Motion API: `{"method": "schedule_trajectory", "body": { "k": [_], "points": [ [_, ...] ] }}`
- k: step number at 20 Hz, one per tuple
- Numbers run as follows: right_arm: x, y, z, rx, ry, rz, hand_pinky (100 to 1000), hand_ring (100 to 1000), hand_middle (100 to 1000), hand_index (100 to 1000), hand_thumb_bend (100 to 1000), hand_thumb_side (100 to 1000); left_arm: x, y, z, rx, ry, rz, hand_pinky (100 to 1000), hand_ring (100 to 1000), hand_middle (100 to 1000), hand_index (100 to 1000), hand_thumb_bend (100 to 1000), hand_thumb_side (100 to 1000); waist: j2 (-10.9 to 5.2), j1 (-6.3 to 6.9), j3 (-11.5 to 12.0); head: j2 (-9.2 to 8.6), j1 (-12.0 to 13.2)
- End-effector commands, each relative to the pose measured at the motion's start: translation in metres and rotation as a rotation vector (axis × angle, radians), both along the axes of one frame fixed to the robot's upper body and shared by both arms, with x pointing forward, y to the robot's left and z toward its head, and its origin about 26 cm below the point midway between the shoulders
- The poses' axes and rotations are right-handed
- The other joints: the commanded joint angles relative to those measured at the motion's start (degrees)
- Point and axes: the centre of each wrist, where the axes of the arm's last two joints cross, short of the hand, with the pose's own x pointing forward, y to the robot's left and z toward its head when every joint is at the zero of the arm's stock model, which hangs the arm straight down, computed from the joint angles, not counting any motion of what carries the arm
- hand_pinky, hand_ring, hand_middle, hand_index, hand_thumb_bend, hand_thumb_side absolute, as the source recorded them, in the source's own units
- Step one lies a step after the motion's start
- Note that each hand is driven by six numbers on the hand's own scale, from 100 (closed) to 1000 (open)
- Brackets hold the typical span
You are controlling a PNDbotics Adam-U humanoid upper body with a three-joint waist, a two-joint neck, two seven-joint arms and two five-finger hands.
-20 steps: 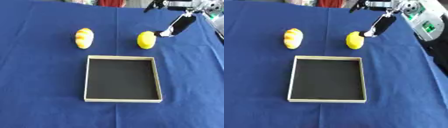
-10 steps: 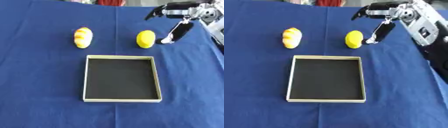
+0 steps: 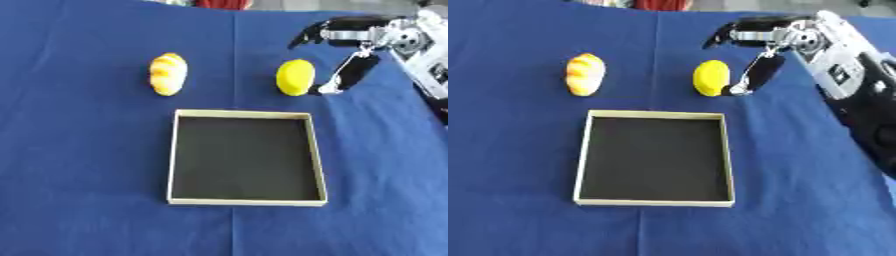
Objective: Pick up objects on the table and place them in the box.
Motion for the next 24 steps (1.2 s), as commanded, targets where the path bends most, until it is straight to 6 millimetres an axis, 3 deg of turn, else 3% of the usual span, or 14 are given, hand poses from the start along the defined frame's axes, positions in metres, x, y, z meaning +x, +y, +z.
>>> {"method": "schedule_trajectory", "body": {
  "k": [1, 7, 13, 17, 19, 24],
  "points": [
    [0.002, -0.01, 0.006, -0.004, -0.029, -0.042, 916, 955, 899, 932, 414, 225, -0.003, 0.0, 0.008, 0.014, -0.029, -0.005, 796, 771, 684, 815, 211, 692, -1.03, 0.24, 0.11, -0.69, -0.13],
    [0.007, -0.011, -0.001, 0.007, -0.028, -0.055, 911, 944, 868, 912, 370, 225, -0.003, -0.001, 0.007, 0.009, -0.027, -0.011, 796, 772, 682, 815, 210, 694, -0.8, 0.25, 0.28, -0.81, -0.18],
    [0.01, -0.01, -0.007, -0.001, -0.023, -0.061, 894, 884, 796, 847, 294, 153, -0.003, -0.002, 0.007, 0.005, -0.025, -0.013, 796, 772, 679, 815, 208, 697, -0.75, 0.17, 0.43, -0.91, -0.26],
    [0.009, -0.008, -0.008, 0.047, -0.038, -0.047, 884, 853, 736, 780, 139, 153, -0.003, -0.002, 0.007, 0.005, -0.024, -0.013, 797, 772, 678, 816, 208, 698, -0.79, 0.2, 0.43, -0.8, -0.18],
    [0.007, -0.007, -0.006, 0.071, -0.044, -0.036, 878, 842, 712, 755, 100, 128, -0.003, -0.002, 0.007, 0.005, -0.023, -0.012, 797, 772, 678, 816, 209, 697, -0.85, 0.19, 0.38, -0.71, -0.12],
    [-0.008, -0.005, 0.015, 0.152, -0.136, -0.003, 866, 811, 662, 708, 100, 100, -0.003, -0.001, 0.007, 0.006, -0.023, -0.009, 798, 773, 678, 816, 208, 697, -1.0, 0.16, 0.2, -0.54, 0.16]
  ]
}}
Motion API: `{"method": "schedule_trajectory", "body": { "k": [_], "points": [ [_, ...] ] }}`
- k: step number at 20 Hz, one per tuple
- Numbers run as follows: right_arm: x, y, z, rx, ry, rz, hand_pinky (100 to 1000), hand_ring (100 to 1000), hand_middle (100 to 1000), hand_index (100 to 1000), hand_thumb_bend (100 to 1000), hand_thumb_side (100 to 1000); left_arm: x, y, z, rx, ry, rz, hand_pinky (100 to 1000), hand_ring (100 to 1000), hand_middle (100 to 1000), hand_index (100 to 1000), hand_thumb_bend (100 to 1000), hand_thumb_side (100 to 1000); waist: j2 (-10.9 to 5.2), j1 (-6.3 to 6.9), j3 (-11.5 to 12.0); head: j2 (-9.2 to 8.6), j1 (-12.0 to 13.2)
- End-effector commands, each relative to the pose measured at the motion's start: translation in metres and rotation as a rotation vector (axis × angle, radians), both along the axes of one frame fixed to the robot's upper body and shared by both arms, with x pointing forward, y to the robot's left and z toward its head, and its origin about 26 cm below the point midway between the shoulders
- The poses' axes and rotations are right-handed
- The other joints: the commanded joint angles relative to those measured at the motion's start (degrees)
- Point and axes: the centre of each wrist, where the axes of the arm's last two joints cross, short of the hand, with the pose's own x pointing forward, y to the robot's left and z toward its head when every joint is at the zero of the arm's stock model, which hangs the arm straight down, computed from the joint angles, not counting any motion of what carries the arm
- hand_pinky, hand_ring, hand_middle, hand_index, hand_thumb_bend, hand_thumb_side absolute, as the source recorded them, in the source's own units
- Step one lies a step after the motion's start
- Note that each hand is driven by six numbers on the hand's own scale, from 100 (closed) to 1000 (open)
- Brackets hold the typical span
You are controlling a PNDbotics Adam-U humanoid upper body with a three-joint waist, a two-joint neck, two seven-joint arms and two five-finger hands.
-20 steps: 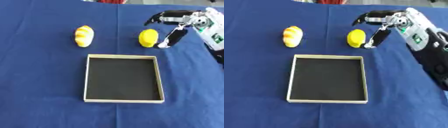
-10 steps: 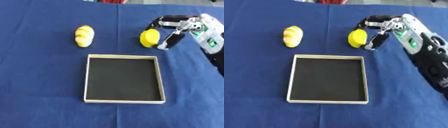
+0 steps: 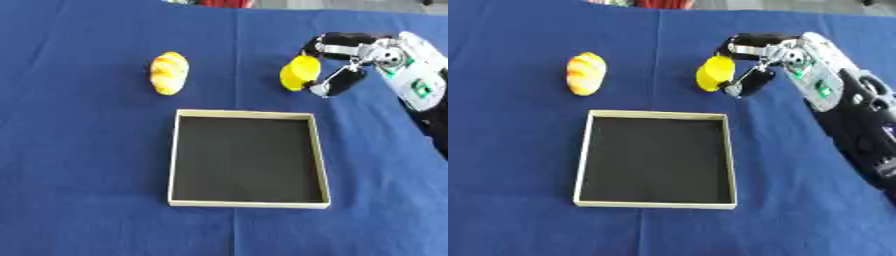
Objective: Pick up objects on the table and place them in the box.
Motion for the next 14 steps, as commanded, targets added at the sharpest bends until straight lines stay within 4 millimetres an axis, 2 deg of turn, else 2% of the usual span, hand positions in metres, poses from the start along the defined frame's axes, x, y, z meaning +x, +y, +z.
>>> {"method": "schedule_trajectory", "body": {
  "k": [1, 7, 14],
  "points": [
    [-0.015, -0.006, 0.032, 0.05, -0.114, 0.018, 866, 810, 663, 708, 100, 100, -0.003, 0.0, 0.008, 0.013, -0.029, 0.001, 798, 773, 678, 816, 208, 697, -1.37, 0.21, -0.09, -0.04, 0.32],
    [-0.041, 0.008, 0.052, 0.06, -0.234, 0.198, 866, 797, 677, 722, 100, 134, -0.003, 0.0, 0.008, 0.017, -0.028, 0.002, 798, 773, 678, 816, 206, 696, -1.58, 0.25, -0.34, 0.26, 0.41],
    [-0.07, 0.035, 0.046, -0.043, -0.212, 0.454, 865, 791, 681, 727, 100, 157, -0.003, -0.001, 0.009, 0.021, -0.029, -0.004, 799, 773, 679, 816, 206, 694, -1.84, 0.45, -0.2, 0.16, 0.18]
  ]
}}
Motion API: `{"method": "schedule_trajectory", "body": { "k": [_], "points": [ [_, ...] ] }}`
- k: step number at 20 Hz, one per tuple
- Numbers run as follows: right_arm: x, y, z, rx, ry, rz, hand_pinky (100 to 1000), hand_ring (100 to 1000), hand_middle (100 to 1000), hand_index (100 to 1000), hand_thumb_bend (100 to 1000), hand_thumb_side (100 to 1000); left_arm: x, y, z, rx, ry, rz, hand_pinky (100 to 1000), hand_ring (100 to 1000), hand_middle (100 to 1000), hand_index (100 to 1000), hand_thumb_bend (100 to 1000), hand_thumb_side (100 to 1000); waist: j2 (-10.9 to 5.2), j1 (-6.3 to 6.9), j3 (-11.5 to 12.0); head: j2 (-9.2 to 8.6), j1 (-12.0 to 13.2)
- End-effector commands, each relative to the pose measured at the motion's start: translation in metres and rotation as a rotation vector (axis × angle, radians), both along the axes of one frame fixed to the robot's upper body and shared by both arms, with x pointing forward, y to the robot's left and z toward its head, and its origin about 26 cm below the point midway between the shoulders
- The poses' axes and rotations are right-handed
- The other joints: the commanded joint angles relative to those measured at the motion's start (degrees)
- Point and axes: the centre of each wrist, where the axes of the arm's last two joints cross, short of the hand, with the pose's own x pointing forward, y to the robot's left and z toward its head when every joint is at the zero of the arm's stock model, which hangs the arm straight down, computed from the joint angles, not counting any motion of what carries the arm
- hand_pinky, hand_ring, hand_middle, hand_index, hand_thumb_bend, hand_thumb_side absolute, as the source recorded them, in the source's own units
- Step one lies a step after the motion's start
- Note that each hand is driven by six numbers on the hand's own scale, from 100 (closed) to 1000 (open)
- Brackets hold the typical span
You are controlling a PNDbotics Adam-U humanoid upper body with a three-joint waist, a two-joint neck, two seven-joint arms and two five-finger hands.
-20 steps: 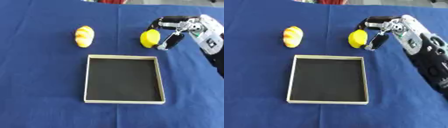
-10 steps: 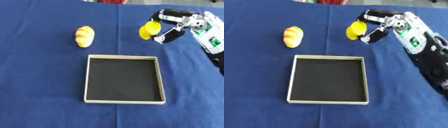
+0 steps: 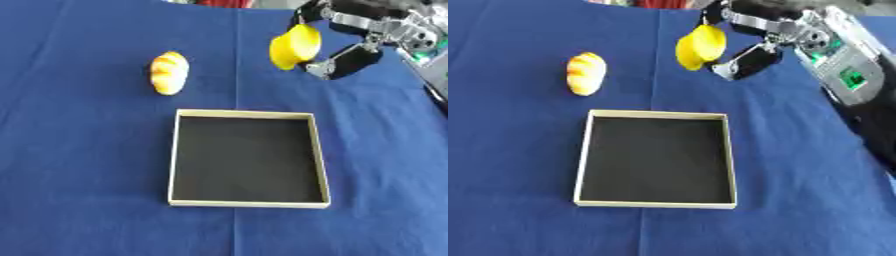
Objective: Pick up objects on the table and place them in the box.
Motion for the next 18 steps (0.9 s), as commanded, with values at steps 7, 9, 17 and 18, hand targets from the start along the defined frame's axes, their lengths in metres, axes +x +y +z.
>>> {"method": "schedule_trajectory", "body": {
  "k": [7, 9, 17, 18],
  "points": [
    [-0.069, 0.032, -0.004, -0.161, -0.025, 0.185, 862, 794, 689, 731, 100, 184, -0.003, -0.002, 0.009, 0.022, -0.03, -0.009, 799, 774, 679, 816, 205, 694, -1.73, 0.23, 0.22, -0.08, 0.04],
    [-0.087, 0.04, -0.007, -0.175, 0.028, 0.158, 860, 796, 691, 733, 100, 196, -0.003, -0.003, 0.009, 0.022, -0.031, -0.013, 799, 774, 679, 816, 206, 694, -1.74, 0.2, 0.37, -0.15, -0.16],
    [-0.092, 0.047, -0.03, -0.207, 0.149, 0.098, 858, 810, 706, 746, 119, 231, -0.002, -0.004, 0.009, 0.018, -0.028, -0.02, 799, 774, 679, 816, 202, 697, -1.65, 0.29, 0.48, -0.17, -0.5],
    [-0.092, 0.048, -0.032, -0.219, 0.152, 0.095, 859, 821, 722, 760, 146, 256, -0.002, -0.004, 0.008, 0.018, -0.027, -0.021, 799, 774, 679, 816, 202, 697, -1.65, 0.28, 0.49, -0.17, -0.54]
  ]
}}
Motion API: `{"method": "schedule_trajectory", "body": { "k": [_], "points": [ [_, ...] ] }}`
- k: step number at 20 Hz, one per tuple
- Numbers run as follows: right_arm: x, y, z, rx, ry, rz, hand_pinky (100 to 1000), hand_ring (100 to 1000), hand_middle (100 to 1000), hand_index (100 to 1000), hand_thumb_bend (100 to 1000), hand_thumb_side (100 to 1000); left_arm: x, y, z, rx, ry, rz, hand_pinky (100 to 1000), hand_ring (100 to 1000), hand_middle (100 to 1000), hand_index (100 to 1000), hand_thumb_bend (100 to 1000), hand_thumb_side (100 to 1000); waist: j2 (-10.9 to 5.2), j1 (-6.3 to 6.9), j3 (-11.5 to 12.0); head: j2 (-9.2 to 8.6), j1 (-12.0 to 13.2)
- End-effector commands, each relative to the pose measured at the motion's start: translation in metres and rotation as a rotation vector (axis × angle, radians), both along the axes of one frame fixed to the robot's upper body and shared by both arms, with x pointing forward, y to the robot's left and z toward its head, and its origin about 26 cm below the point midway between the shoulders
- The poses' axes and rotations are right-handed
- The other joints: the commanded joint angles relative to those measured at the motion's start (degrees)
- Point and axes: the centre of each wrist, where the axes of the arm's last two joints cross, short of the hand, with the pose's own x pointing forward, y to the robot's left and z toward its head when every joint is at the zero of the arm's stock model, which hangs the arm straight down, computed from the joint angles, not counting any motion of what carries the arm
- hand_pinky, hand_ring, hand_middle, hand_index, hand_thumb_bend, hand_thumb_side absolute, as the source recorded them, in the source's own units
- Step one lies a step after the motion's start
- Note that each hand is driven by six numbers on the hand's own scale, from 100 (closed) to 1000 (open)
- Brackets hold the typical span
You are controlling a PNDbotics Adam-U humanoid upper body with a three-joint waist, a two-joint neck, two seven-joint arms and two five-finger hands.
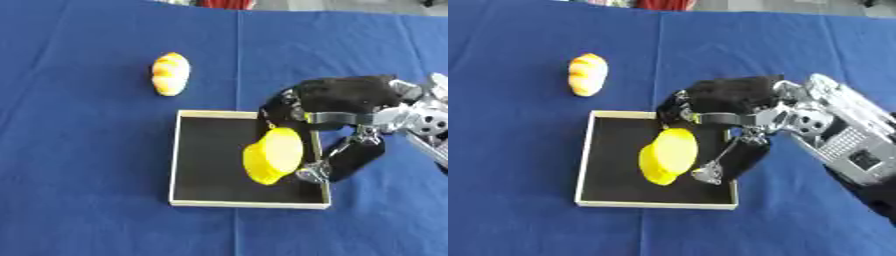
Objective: Pick up objects on the table and place them in the box.
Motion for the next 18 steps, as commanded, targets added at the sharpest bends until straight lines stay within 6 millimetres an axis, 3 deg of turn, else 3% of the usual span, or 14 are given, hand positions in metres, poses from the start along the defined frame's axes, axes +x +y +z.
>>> {"method": "schedule_trajectory", "body": {
  "k": [1, 4, 11, 14, 18],
  "points": [
    [-0.005, 0.0023, 0.0024, -0.038, -0.022, -0.002, 861, 835, 743, 783, 171, 277, -0.0032, -0.0007, 0.0074, 0.015, -0.025, -0.008, 799, 774, 679, 816, 202, 697, -1.46, 0.32, 0.06, -0.13, -0.17],
    [-0.0051, 0.0034, -0.0001, -0.065, -0.026, 0.0, 871, 880, 795, 844, 238, 324, -0.0032, -0.0008, 0.0073, 0.014, -0.024, -0.009, 799, 774, 679, 816, 201, 697, -1.48, 0.31, 0.03, -0.1, -0.11],
    [-0.0051, 0.0032, -0.003, -0.062, -0.04, -0.017, 868, 884, 800, 850, 247, 328, -0.0031, -0.0012, 0.0063, 0.013, -0.02, -0.012, 799, 775, 673, 814, 196, 699, -1.46, 0.27, -0.01, -0.14, 0.01],
    [-0.0052, 0.0037, -0.0038, -0.089, -0.044, 0.003, 886, 930, 853, 900, 312, 393, -0.003, -0.0013, 0.0064, 0.013, -0.02, -0.013, 800, 775, 672, 814, 195, 700, -1.44, 0.26, -0.06, -0.01, 0.03],
    [-0.0049, 0.0013, -0.0023, -0.118, -0.072, 0.014, 906, 978, 923, 933, 359, 408, -0.003, -0.0016, 0.006, 0.014, -0.017, -0.015, 800, 775, 672, 814, 194, 701, -1.47, 0.25, -0.18, 0.1, 0.16]
  ]
}}
